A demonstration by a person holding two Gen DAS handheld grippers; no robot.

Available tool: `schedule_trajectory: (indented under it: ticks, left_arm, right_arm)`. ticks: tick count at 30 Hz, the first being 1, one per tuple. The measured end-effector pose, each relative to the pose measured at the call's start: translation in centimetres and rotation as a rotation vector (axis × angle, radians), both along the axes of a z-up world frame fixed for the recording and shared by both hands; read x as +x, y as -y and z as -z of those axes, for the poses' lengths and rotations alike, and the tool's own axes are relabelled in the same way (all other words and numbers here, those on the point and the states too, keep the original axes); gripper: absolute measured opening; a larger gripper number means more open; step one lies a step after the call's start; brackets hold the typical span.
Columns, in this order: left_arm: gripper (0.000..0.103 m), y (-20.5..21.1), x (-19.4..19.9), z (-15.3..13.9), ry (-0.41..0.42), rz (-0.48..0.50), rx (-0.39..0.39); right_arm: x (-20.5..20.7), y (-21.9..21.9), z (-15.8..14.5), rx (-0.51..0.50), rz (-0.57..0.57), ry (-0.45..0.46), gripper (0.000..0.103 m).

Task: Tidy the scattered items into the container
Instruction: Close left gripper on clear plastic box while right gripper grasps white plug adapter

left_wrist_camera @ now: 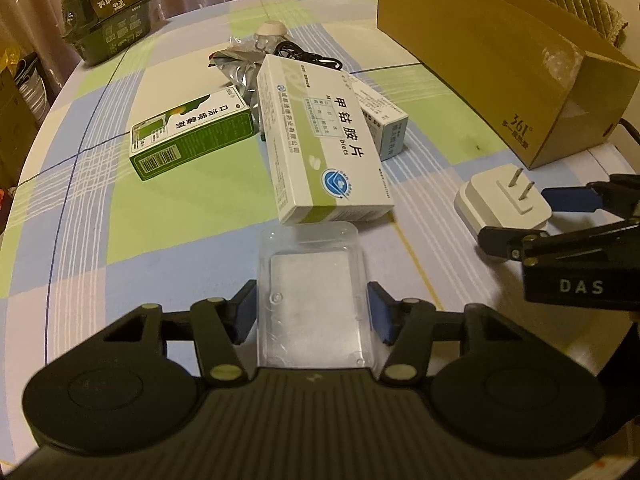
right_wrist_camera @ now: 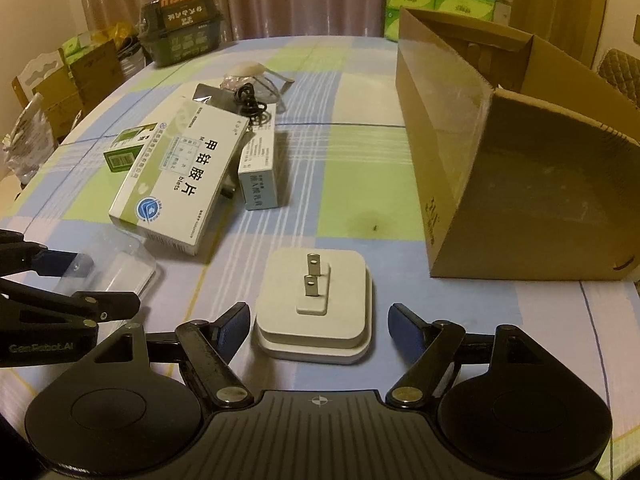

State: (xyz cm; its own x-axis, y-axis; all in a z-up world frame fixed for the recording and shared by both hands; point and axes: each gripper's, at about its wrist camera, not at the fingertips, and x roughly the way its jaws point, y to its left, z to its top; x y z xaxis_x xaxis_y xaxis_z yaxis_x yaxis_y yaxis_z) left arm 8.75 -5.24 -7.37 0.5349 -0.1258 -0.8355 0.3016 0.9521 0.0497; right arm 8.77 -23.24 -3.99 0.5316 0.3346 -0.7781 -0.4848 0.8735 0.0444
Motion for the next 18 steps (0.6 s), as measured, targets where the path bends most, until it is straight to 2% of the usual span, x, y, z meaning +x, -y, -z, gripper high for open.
schedule_trajectory:
  ticks: [9,11,18]
  left_arm:
    - [0.052,-0.1,-0.5,-0.4,0.006,-0.007,-0.006]
    - [0.052,-0.1,-0.7,-0.6,0.009,-0.009,-0.007]
    - [0.052,0.0,-1.4,-1.3,0.016,-0.017,-0.017]
  right_arm:
    - [0.4,-0.2,0.6,-0.021,0.001,0.0,0.073]
    - [0.3,-0.2,0.7,-0.031,-0.008,0.006,0.063]
    - [-0.5,0.1,0.1,-0.01,-0.024,0.022,0.062]
